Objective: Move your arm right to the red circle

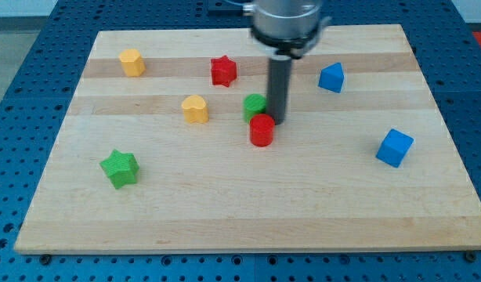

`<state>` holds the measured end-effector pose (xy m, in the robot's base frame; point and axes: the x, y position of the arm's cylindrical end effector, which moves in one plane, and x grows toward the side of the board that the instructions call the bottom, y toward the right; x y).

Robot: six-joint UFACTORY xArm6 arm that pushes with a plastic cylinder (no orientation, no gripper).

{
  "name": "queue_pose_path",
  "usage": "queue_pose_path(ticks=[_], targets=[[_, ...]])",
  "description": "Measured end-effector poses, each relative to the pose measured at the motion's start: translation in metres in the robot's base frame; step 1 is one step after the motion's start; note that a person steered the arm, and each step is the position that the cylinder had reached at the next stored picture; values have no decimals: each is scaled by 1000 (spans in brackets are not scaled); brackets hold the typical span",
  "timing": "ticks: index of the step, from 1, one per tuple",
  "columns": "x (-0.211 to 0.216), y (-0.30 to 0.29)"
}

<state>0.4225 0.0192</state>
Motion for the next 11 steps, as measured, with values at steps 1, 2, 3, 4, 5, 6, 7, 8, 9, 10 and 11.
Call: queue_pose_path(ticks=[1,2,3,4,5,6,7,8,9,10,11], targets=[[3,35],[4,123],[4,225],[39,322],[46,326],[69,271],[109,209],[91,128],[41,47],[43,34],[81,73]])
